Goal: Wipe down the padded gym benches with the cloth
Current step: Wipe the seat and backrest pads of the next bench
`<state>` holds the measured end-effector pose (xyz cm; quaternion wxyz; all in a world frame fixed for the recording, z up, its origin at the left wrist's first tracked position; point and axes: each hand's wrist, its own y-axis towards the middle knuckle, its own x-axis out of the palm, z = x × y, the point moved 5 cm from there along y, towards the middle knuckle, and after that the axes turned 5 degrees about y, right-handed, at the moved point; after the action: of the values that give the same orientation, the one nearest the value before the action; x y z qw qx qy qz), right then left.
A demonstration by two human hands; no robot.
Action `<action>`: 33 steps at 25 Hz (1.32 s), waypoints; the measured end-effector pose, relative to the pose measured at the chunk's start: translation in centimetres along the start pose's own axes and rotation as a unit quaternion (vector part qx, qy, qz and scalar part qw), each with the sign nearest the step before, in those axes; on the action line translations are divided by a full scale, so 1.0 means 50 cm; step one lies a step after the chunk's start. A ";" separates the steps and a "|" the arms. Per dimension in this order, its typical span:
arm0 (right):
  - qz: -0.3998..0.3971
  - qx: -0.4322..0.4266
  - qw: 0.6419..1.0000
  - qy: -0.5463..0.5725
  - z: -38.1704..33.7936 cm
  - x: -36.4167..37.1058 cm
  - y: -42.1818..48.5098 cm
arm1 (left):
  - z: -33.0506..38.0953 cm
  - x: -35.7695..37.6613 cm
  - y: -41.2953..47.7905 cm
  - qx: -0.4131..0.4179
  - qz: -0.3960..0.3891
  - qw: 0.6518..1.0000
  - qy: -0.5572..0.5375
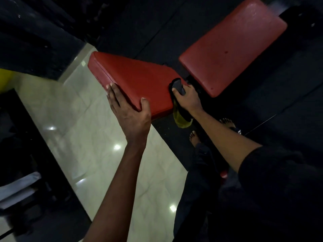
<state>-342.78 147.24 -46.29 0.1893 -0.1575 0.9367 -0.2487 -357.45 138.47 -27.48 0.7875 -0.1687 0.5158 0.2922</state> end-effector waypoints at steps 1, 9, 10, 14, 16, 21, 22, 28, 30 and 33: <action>-0.002 0.019 1.000 -0.001 0.001 -0.003 -0.002 | -0.001 0.000 -0.001 -0.002 0.012 1.000 -0.011; -0.086 -0.063 0.993 -0.042 -0.007 -0.007 -0.065 | 0.009 0.002 -0.040 -0.078 0.137 0.979 -0.132; -0.104 -0.040 0.992 -0.053 -0.008 -0.010 -0.041 | 0.014 0.004 -0.048 -0.092 0.148 0.973 -0.149; -0.133 0.007 0.989 -0.065 -0.040 -0.019 0.017 | 0.022 0.010 -0.066 -0.106 0.193 0.958 -0.185; -0.145 -0.059 0.987 -0.042 -0.074 -0.013 -0.022 | 0.021 0.017 -0.071 -0.129 0.208 0.945 -0.215; -0.141 -0.141 0.978 -0.059 -0.084 -0.005 -0.013 | 0.014 0.039 -0.095 -0.155 0.237 0.926 -0.251; -0.140 -0.125 0.980 -0.066 -0.071 -0.003 0.005 | 0.010 0.043 -0.098 -0.172 0.239 0.917 -0.270; -0.114 0.020 0.990 -0.085 0.033 0.002 0.080 | -0.011 0.167 -0.158 -0.311 0.171 0.852 -0.384; -0.111 0.058 0.991 -0.044 0.054 0.001 0.048 | -0.025 0.229 -0.169 -0.353 0.083 0.856 -0.368; -0.131 0.029 0.991 0.004 0.080 0.003 -0.017 | -0.068 0.295 -0.153 -0.270 -0.046 0.871 -0.408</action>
<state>-340.98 144.86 -49.10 0.1557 -0.2728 0.9011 -0.2989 -350.64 134.87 -42.57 0.8643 -0.2641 0.0417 0.4259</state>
